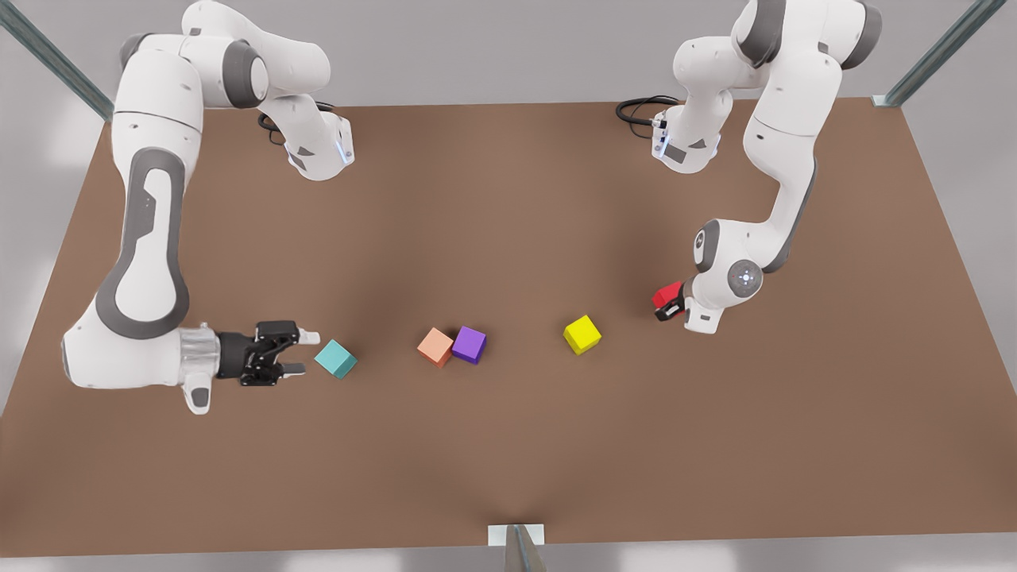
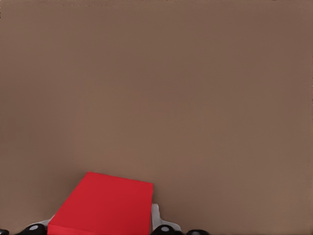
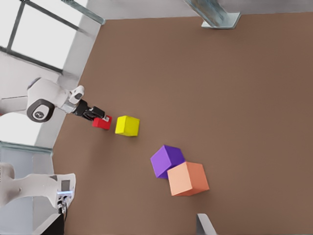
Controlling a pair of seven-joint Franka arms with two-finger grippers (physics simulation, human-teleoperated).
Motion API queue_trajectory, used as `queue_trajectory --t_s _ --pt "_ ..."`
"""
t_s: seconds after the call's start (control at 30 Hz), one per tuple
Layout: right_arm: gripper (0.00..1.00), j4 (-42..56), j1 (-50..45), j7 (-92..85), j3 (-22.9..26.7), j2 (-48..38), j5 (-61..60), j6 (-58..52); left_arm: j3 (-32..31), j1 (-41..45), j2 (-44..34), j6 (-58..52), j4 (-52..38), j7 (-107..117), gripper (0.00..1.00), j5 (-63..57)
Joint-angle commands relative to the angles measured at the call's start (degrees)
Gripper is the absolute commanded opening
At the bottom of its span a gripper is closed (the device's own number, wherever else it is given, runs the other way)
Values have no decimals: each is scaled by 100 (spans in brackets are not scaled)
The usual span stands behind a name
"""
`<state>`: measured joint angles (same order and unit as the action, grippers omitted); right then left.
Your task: Pick up red wooden cube and pass to hand red wooden cube and place in blue wooden cube
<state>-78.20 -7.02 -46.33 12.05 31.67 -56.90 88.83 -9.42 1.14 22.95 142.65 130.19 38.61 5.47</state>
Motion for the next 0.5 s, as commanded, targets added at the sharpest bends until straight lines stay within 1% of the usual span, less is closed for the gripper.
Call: queue_trajectory --t_s 0.0,0.03,0.1,0.13,0.2,0.23,0.27,0.3,0.37,0.4,0.43,0.47 --pt "100 -19 -45 -4104 -1 32 -524 371 1 0 -1 158 -2 138 57 42" --pt "100 -28 -46 -4551 -9 23 -594 363 1 18 -18 140 -46 -38 57 51" --pt "100 -46 -54 -5324 -53 23 -664 319 -121 79 -326 -149 -335 -73 57 51" --pt "100 -46 -54 -5738 -53 23 -884 301 -446 62 -150 -799 -933 -38 57 51" --pt "100 -46 -10 -6696 -53 67 -1165 301 -596 71 -1 -1151 -1443 -38 57 95" --pt "100 -81 -10 -6819 -53 94 -1244 249 -737 62 87 -1958 -1987 -73 58 227" --pt "100 -169 -2 -6925 -53 94 -1279 108 -1167 62 569 -3084 -3252 -73 58 622" --pt "100 -213 7 -7232 -53 94 -1420 73 -1562 62 1036 -3744 -4245 -65 58 675" --pt "100 -213 42 -7839 -62 331 -2131 -208 -2178 71 1476 -3841 -5117 -73 57 781" --pt "100 -195 51 -7830 -62 366 -2229 -217 -2406 62 1766 -3850 -5538 -170 57 807" --pt "100 -195 77 -7795 -62 375 -2378 -244 -2433 62 1810 -3736 -5644 -301 58 1070" --pt "100 -204 78 -7795 -62 445 -2475 -393 -2433 62 1871 -3613 -5645 -1205 58 1360"
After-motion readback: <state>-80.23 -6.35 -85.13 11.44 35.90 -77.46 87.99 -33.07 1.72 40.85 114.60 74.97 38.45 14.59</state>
